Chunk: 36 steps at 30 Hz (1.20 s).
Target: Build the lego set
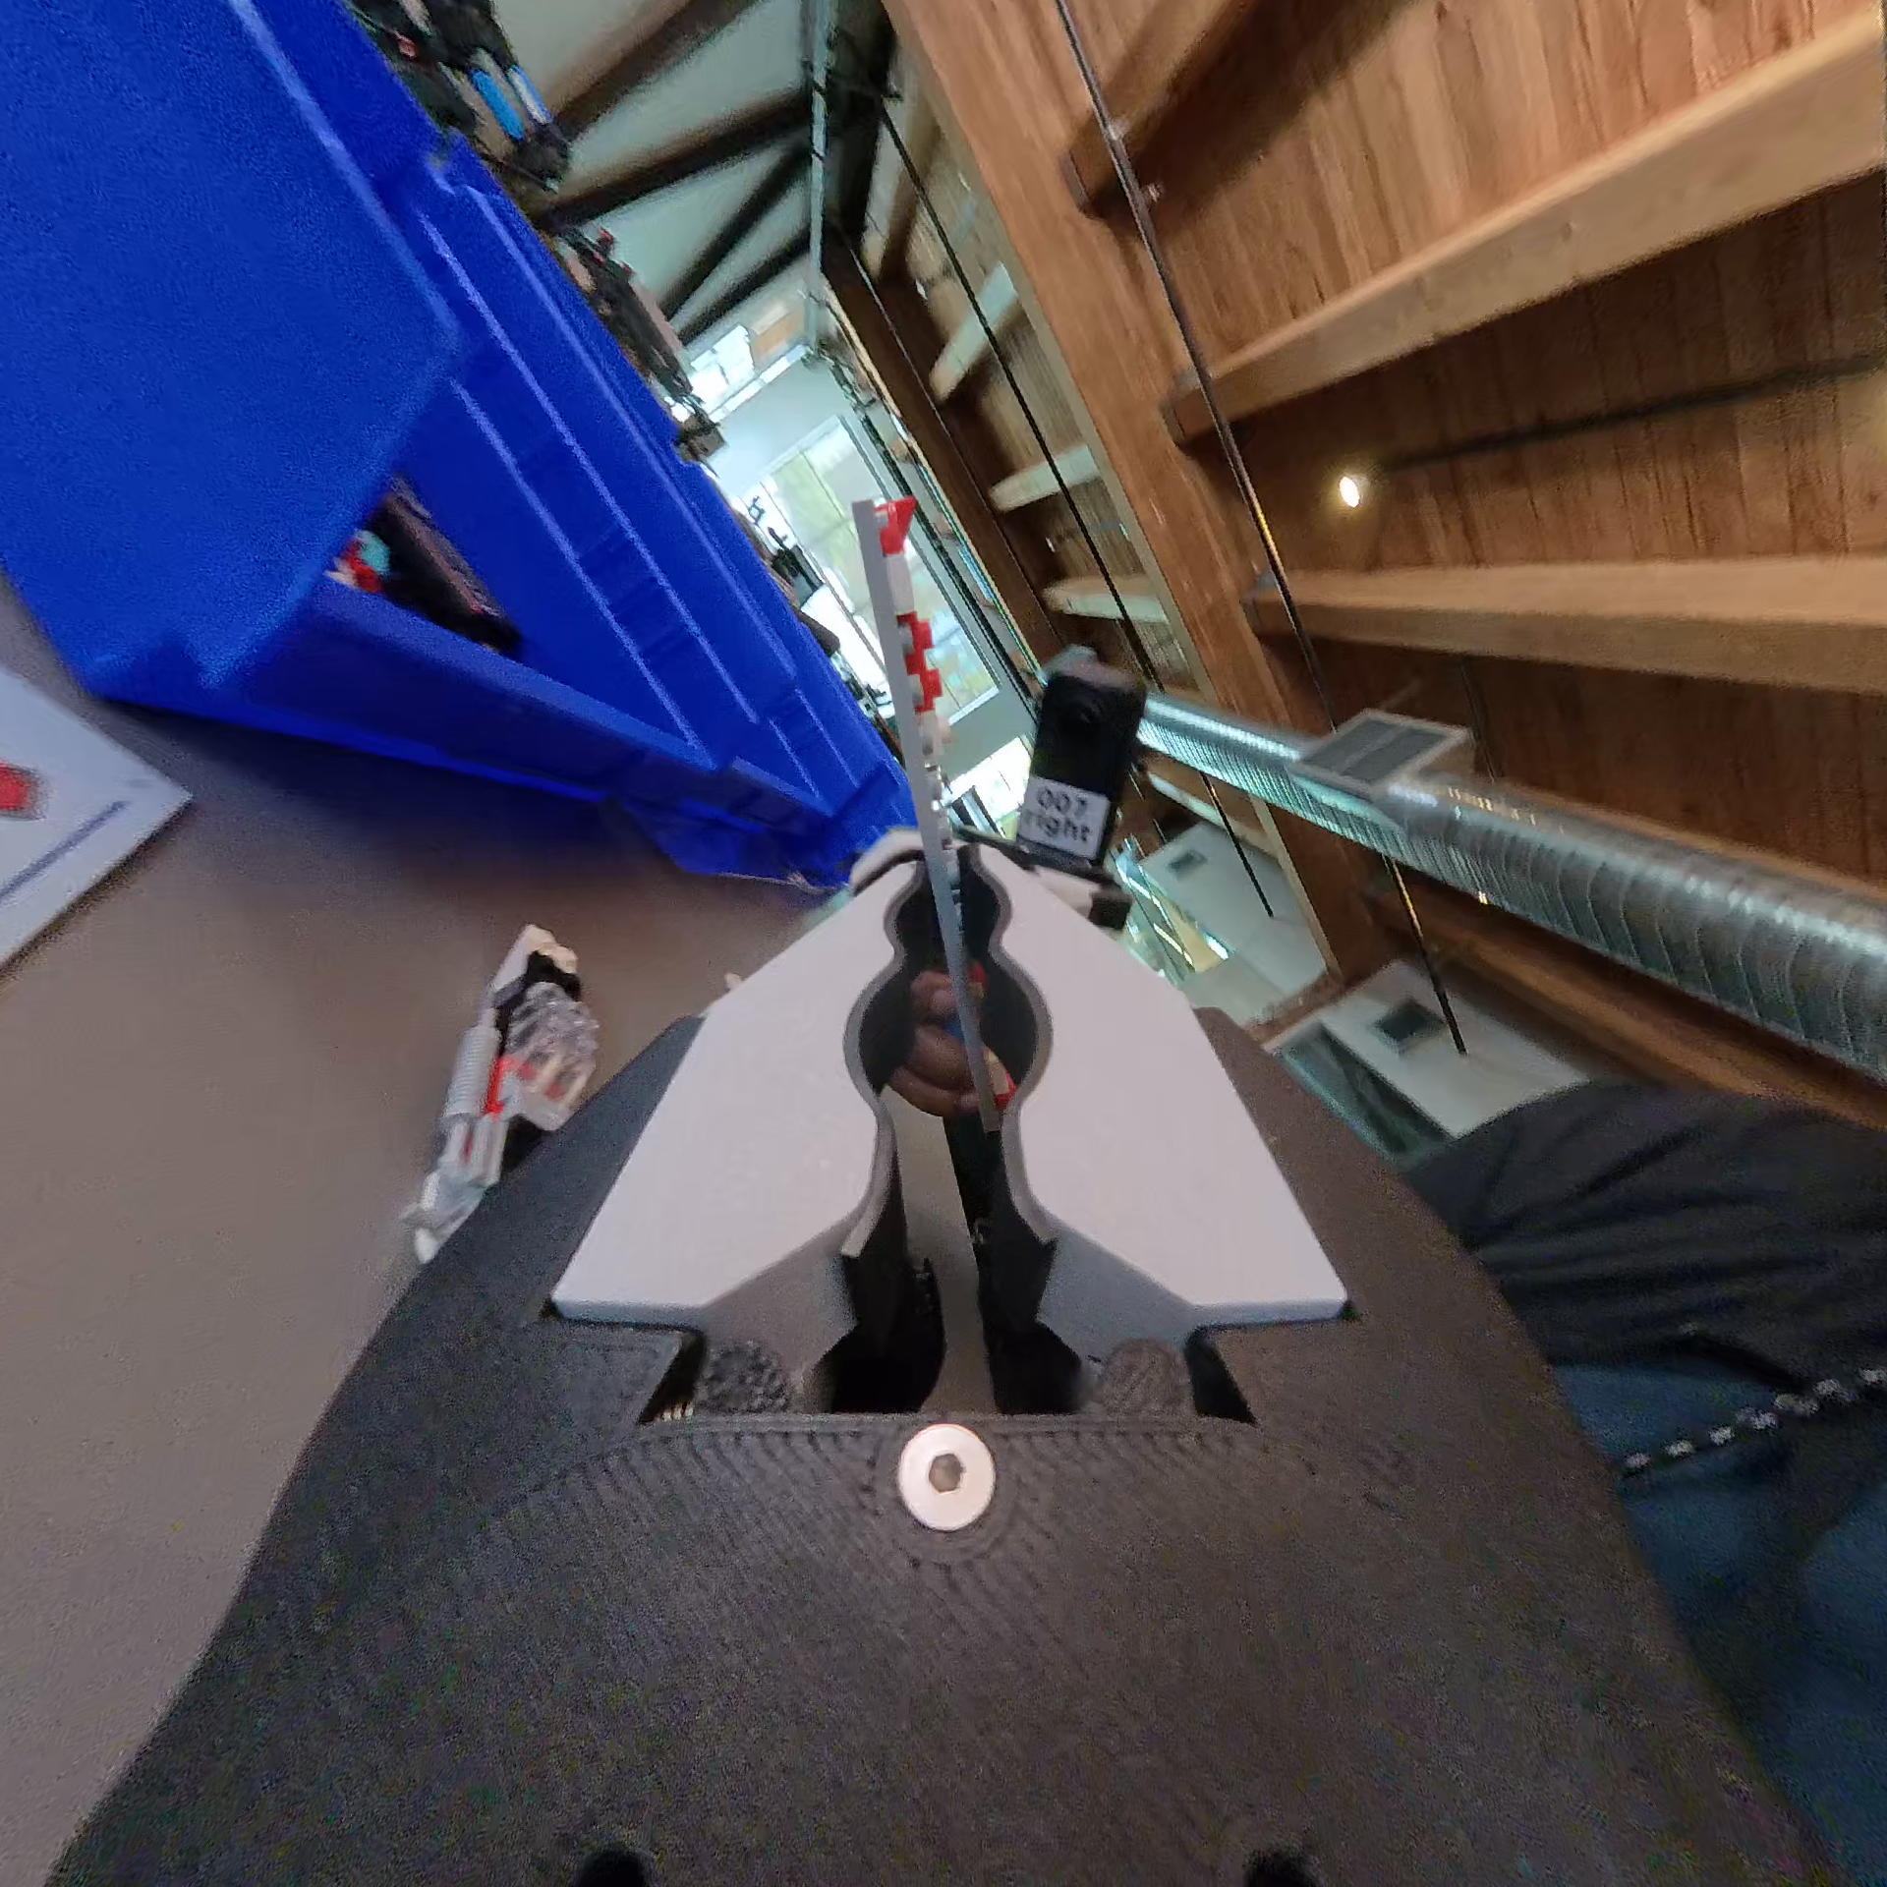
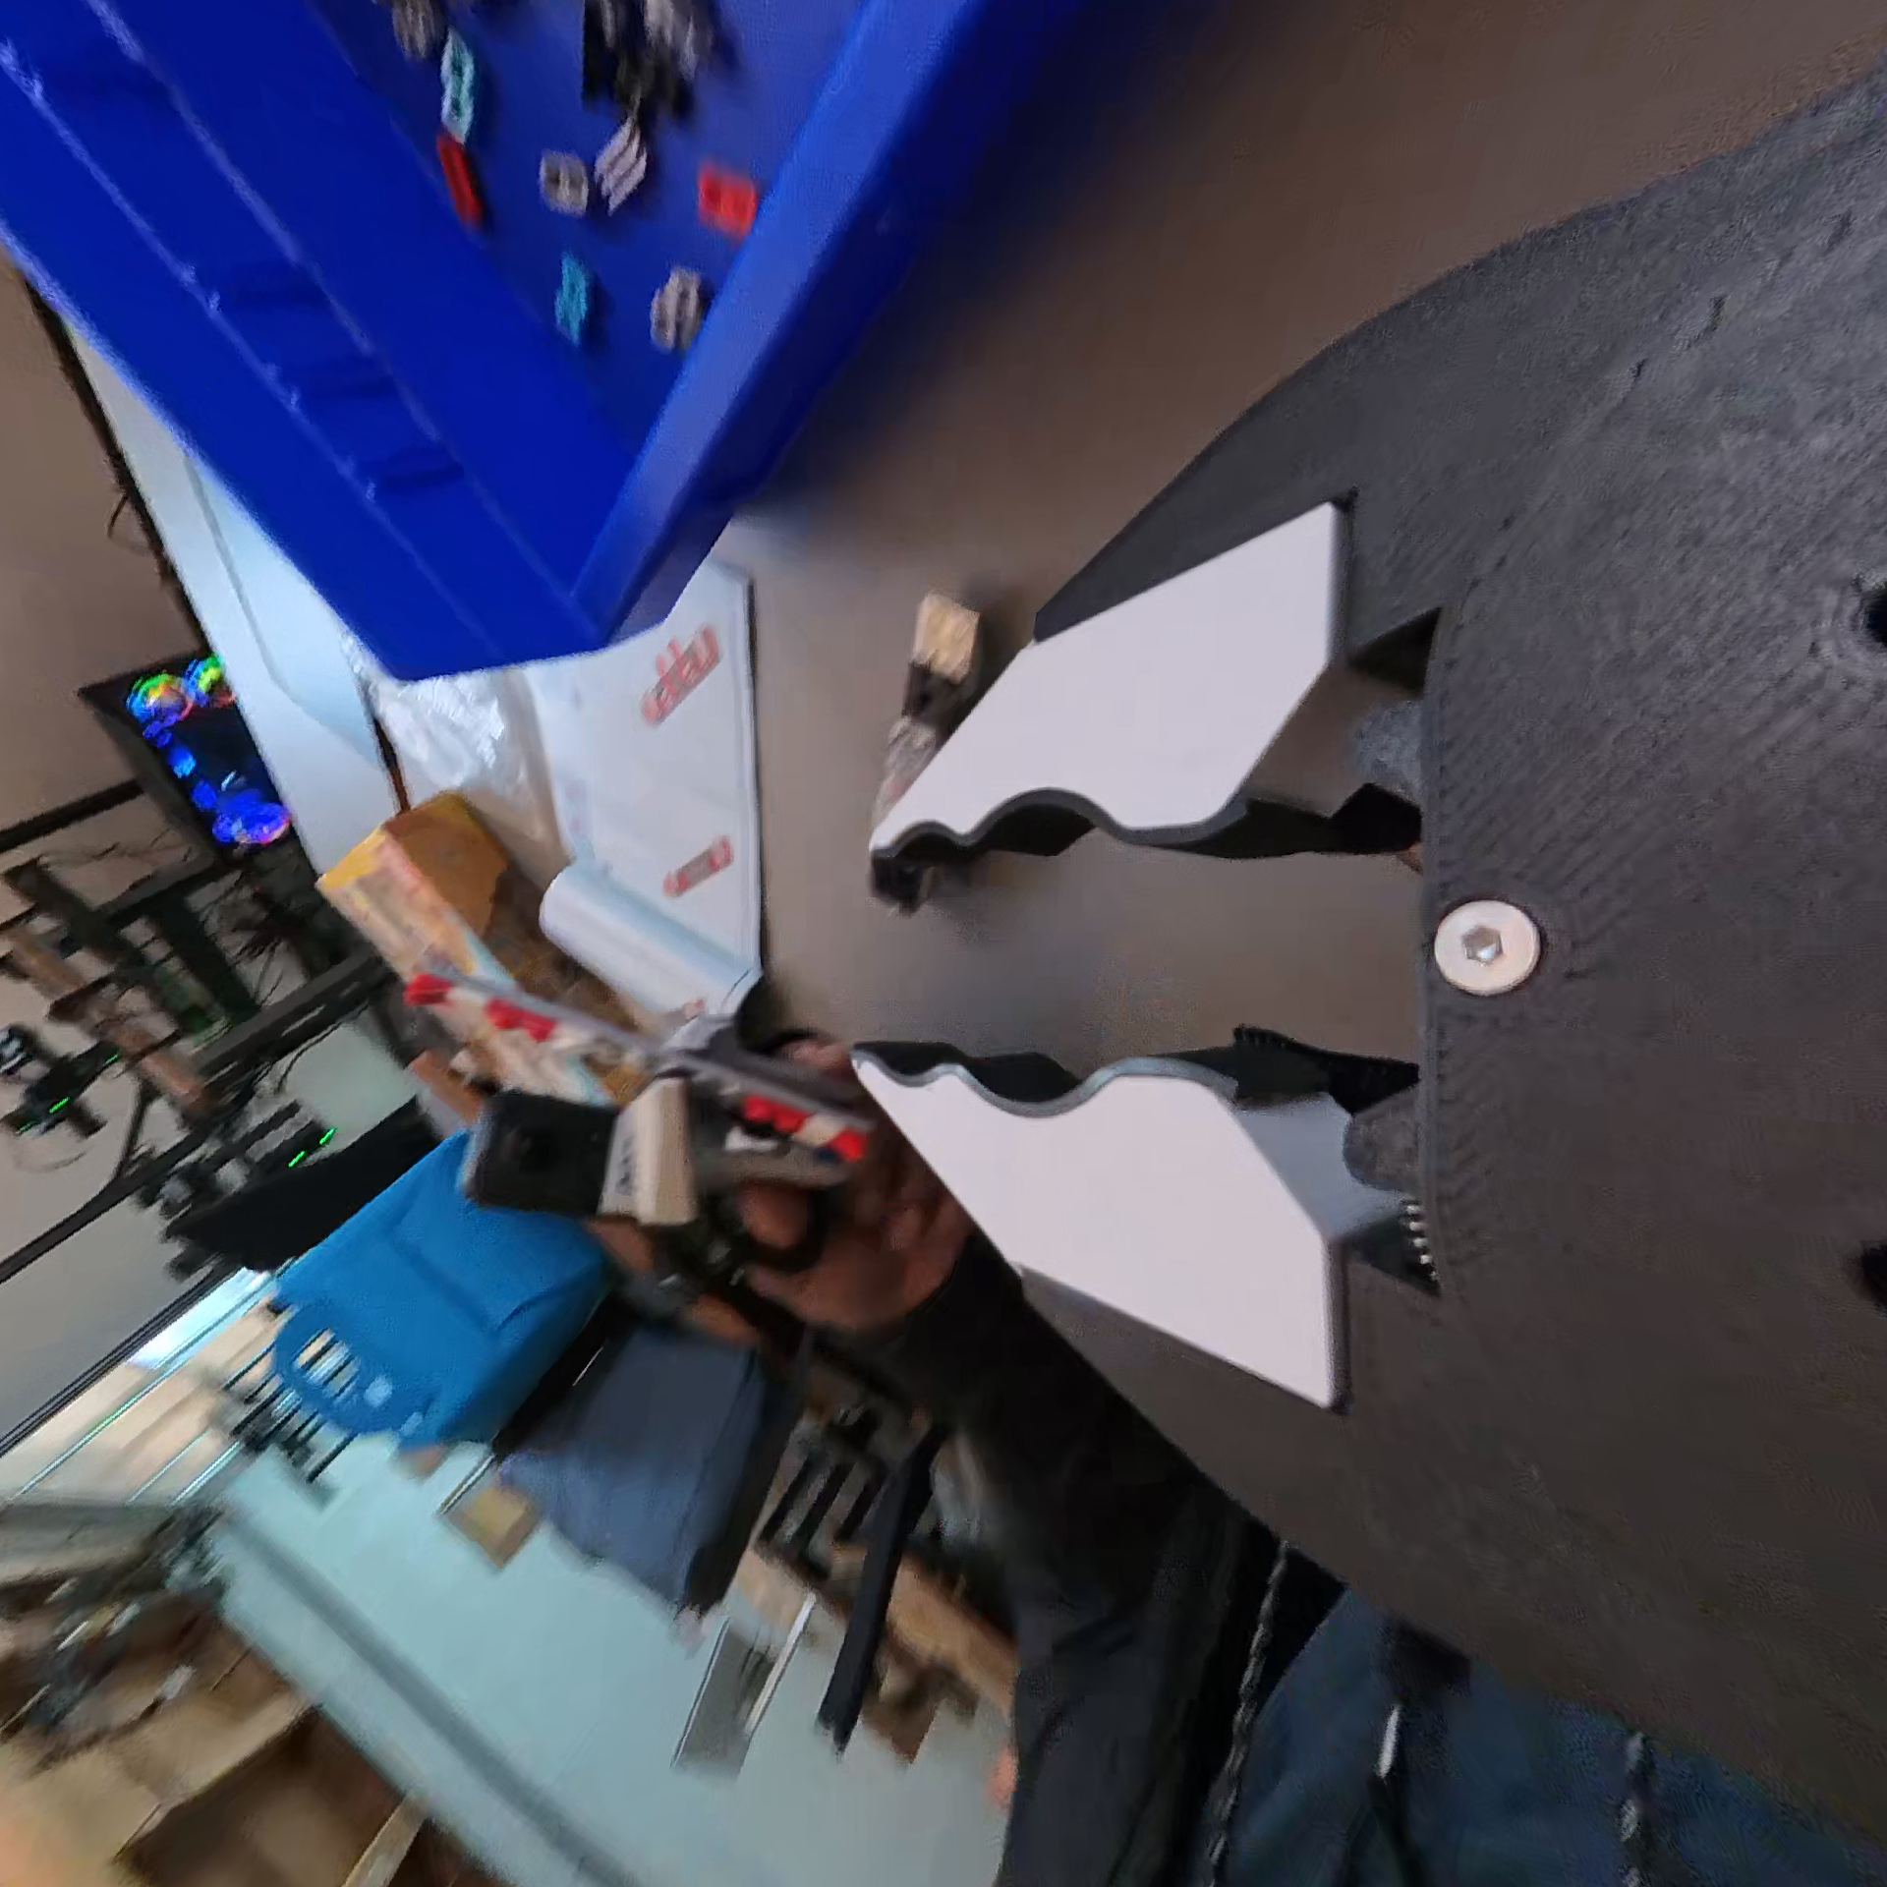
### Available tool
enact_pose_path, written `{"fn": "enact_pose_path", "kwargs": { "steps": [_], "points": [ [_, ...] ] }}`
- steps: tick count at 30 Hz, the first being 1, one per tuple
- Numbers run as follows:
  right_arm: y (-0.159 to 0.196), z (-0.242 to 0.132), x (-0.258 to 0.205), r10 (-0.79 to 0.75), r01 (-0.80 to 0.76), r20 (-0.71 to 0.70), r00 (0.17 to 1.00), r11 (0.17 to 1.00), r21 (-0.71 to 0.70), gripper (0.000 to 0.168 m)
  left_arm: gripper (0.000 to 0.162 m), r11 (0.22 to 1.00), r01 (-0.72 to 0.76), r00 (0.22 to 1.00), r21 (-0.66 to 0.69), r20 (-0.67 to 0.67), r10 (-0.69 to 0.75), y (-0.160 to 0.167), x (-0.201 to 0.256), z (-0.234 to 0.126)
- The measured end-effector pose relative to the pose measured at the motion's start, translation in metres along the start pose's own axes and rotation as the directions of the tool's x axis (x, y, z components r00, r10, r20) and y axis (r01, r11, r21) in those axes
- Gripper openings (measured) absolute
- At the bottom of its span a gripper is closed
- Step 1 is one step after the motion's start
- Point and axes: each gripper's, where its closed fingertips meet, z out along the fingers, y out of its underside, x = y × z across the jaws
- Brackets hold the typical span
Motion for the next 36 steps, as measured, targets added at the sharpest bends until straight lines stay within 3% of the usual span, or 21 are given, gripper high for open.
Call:
{"fn": "enact_pose_path", "kwargs": {
  "steps": [5,9,14,29,36],
  "points": [
    [0.037,-0.052,0.037,-0.207,0.178,-0.203,0.957,0.972,-0.153,0.025,0.005,0.997,0.043,0.996,0.059,0.077,-0.047,-0.009,-0.018,-0.008],
    [0.07,-0.091,0.065,-0.307,0.22,-0.314,0.898,0.933,-0.283,0.022,0.005,0.995,0.073,0.991,0.072,0.109,-0.081,-0.009,-0.026,-0.011],
    [0.085,-0.121,0.087,-0.368,0.234,-0.389,0.845,0.907,-0.35,0.017,0.005,0.99,0.121,0.983,0.071,0.131,-0.129,-0.005,-0.035,-0.011],
    [0.075,-0.094,0.101,-0.503,0.327,-0.404,0.764,0.842,-0.43,0.021,0.005,0.988,0.147,0.98,0.038,0.13,-0.151,0.004,-0.036,-0.007],
    [0.079,-0.09,0.105,-0.547,0.336,-0.402,0.734,0.807,-0.485,0.008,0.004,0.989,0.148,0.98,0.031,0.127,-0.15,0.005,-0.035,-0.006]
  ]
}}
